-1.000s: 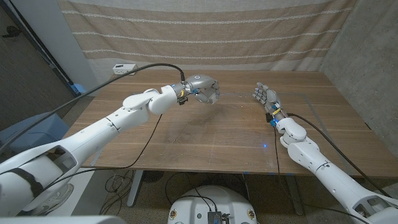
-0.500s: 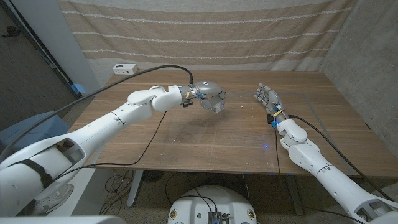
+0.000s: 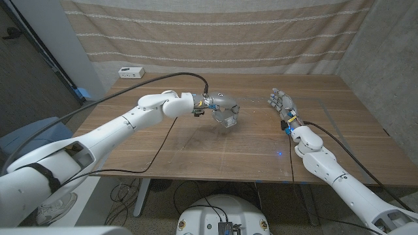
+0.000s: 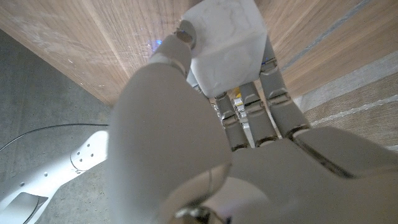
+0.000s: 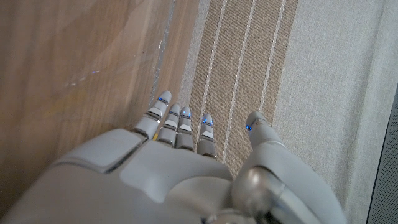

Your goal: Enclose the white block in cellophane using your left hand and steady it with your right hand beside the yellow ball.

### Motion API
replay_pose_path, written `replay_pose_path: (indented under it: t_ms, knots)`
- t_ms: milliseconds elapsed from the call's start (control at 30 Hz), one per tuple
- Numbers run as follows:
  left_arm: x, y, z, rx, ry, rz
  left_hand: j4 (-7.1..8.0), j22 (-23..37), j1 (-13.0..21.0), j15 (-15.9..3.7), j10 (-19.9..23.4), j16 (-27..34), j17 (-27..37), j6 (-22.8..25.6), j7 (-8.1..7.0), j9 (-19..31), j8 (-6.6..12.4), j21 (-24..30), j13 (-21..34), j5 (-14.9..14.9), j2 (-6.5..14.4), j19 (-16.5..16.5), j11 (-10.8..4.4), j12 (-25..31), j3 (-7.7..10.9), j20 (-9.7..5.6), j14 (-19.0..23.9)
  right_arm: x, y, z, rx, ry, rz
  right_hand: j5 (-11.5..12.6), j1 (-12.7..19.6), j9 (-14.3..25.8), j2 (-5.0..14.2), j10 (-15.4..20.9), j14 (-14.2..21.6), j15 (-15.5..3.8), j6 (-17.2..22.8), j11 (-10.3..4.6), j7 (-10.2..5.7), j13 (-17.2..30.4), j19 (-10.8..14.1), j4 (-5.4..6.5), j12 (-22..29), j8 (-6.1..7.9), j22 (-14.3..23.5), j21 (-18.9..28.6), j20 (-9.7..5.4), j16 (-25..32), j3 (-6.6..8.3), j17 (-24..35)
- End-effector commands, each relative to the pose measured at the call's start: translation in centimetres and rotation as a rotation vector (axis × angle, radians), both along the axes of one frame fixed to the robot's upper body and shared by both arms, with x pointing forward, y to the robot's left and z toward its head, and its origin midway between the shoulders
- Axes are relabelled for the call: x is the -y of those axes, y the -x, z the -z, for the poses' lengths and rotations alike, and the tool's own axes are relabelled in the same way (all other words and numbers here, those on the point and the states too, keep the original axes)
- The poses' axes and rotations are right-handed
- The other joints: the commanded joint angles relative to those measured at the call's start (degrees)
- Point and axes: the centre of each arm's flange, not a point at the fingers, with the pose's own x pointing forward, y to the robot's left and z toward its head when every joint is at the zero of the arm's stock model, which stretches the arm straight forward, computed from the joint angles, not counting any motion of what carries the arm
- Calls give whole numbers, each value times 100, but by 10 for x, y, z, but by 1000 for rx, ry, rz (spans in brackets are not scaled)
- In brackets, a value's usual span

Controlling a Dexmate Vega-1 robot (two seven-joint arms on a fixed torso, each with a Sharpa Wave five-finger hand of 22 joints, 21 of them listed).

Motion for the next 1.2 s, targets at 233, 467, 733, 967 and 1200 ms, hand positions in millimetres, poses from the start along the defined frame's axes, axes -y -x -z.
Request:
replay_pose_path:
  t_ms: [233,467,733,967,1200]
  knots:
    - [4,-6,27,8,-91,-17,15,13,1203,-1536,173,-48,42,222,158,27,-26,107,10,-73,1254,-266,-160,-27,18,-494,1161,-1,-3,-2,1,5,-1,31,-38,7,23,49,19,22,51,11,-16,14,53,21,-22,-20,27,43,31,1,42,12]
    - [7,-5,33,54,-119,-34,36,4,1144,-1527,-125,-289,4,-185,11,-42,-281,235,-179,-216,1297,-657,-150,-394,-82,-383,773,-1,-1,-1,1,0,2,31,-38,7,20,45,19,14,51,4,-17,14,53,18,-27,-21,27,43,33,0,45,10]
    - [12,-2,36,103,-197,-106,204,-82,501,-1367,-574,-758,-341,-910,-336,-289,-807,61,-665,-385,1297,-1691,-202,-1239,-319,201,-61,1,2,1,4,3,5,31,-39,7,17,44,29,21,45,-7,-19,14,53,15,-32,-25,27,43,33,2,48,9]
    - [15,-1,35,119,-279,-209,389,-107,-338,-1135,-1015,-1176,-811,-1577,-432,-521,-1289,-82,-1019,-458,1111,-2009,-72,-1882,-476,378,-651,1,4,1,8,2,1,31,-42,7,18,46,30,24,43,-2,-21,15,55,17,-33,-27,27,43,35,3,49,10]
    - [12,3,25,142,-256,-254,500,-115,-974,-952,-1404,-1358,-1059,-2302,-515,-718,-1627,-296,-1266,-496,973,-2268,47,-2375,-644,433,-1251,0,6,0,11,4,1,31,-41,8,15,48,36,40,45,1,-23,15,57,13,-36,-28,27,44,33,3,51,8]
